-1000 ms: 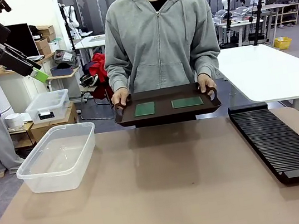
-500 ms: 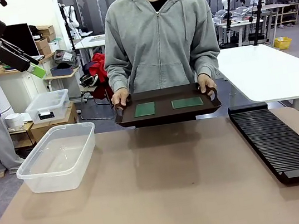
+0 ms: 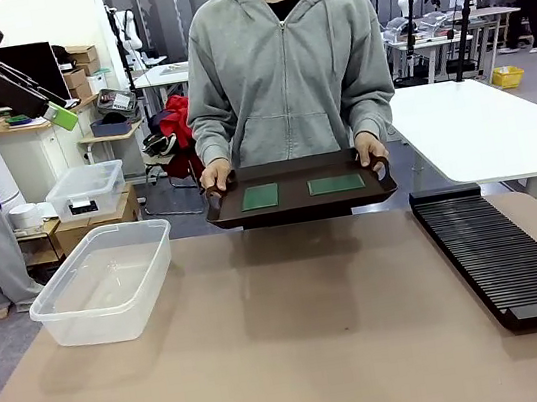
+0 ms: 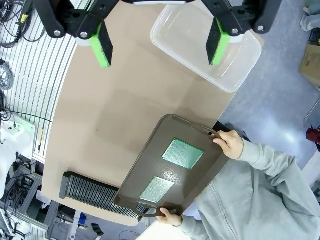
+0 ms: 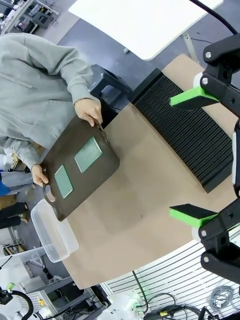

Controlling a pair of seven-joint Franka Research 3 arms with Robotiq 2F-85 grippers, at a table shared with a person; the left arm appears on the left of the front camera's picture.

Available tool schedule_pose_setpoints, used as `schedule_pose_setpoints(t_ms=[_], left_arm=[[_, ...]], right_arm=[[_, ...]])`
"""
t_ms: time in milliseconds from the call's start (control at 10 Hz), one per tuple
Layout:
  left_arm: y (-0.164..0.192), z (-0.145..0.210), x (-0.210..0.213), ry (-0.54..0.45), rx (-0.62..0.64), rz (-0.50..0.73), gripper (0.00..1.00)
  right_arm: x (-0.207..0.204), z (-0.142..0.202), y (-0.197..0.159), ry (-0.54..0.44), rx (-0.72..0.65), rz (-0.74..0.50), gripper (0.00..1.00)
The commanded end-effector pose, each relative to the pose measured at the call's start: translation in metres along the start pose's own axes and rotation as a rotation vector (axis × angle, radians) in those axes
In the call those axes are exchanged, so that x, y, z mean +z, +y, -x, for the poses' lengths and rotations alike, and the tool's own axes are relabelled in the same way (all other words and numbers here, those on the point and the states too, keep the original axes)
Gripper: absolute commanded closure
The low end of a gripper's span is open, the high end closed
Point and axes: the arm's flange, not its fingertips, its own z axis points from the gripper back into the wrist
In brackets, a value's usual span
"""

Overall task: Sort PCBs into racks and boxes based on the side picked up.
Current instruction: Pick up the Blank PCB handed by the Human.

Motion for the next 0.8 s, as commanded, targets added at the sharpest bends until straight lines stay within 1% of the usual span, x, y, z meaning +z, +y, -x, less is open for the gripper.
schedule_pose_setpoints(t_ms=[0, 700], left_arm=[[0.0011, 0.0020, -0.0004, 0.000, 0.001, -0.009, 0.00], [0.0011, 0.0020, -0.0004, 0.000, 0.001, -0.009, 0.00]], right_arm=[[0.0005, -0.0005, 0.0026, -0.009, 0.005, -0.006, 0.00], [0.0005, -0.0005, 0.0026, -0.009, 0.005, -0.006, 0.00]])
